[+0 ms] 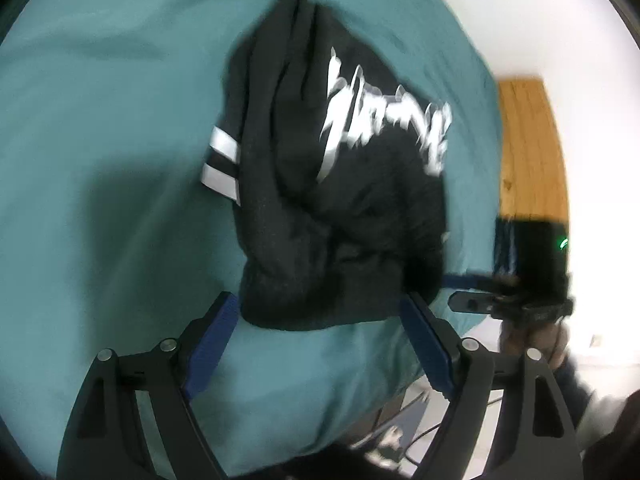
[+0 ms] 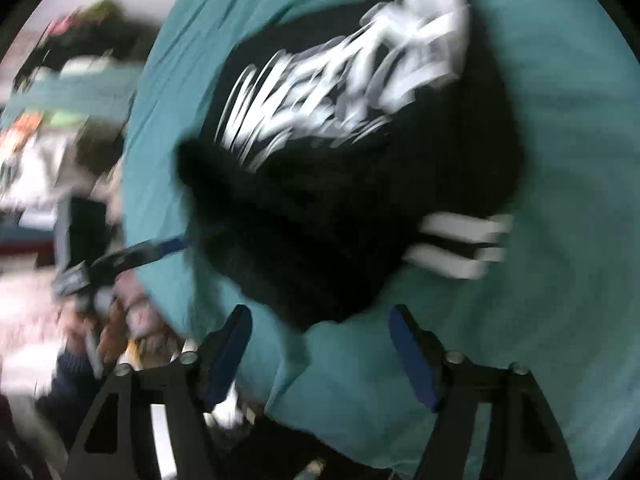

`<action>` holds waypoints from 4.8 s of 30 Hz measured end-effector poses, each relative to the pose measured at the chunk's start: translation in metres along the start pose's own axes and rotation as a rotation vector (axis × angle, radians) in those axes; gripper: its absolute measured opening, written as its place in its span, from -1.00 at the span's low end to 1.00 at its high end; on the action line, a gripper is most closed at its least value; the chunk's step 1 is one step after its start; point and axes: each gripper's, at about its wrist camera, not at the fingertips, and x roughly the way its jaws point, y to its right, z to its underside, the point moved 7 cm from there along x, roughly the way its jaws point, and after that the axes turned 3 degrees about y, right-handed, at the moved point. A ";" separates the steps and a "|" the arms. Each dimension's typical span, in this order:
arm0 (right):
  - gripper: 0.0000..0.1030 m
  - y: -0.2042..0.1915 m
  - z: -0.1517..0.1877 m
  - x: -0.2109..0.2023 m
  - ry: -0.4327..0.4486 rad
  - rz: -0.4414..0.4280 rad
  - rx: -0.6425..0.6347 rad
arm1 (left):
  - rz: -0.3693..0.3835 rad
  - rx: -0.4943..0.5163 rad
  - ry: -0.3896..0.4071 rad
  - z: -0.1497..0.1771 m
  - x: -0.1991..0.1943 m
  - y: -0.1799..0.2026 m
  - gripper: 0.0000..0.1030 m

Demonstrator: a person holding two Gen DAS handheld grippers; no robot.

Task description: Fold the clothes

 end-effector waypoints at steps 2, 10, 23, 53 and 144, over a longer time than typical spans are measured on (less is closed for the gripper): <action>0.62 -0.001 -0.022 0.003 0.070 -0.031 0.047 | 0.028 -0.038 0.113 -0.028 -0.010 0.010 0.63; 0.58 0.005 -0.021 0.050 0.046 0.021 -0.066 | 0.021 0.102 -0.056 -0.073 0.074 0.030 0.63; 0.61 0.083 0.050 0.059 -0.002 -0.327 0.589 | 0.042 -0.102 -0.129 0.039 0.009 -0.058 0.63; -0.60 0.026 0.024 0.059 0.330 -0.725 0.474 | 0.736 -0.244 0.125 0.026 -0.019 0.013 -0.56; -0.83 -0.086 -0.113 -0.072 0.794 -0.444 0.066 | 0.772 0.340 -0.050 0.012 -0.193 0.234 -0.67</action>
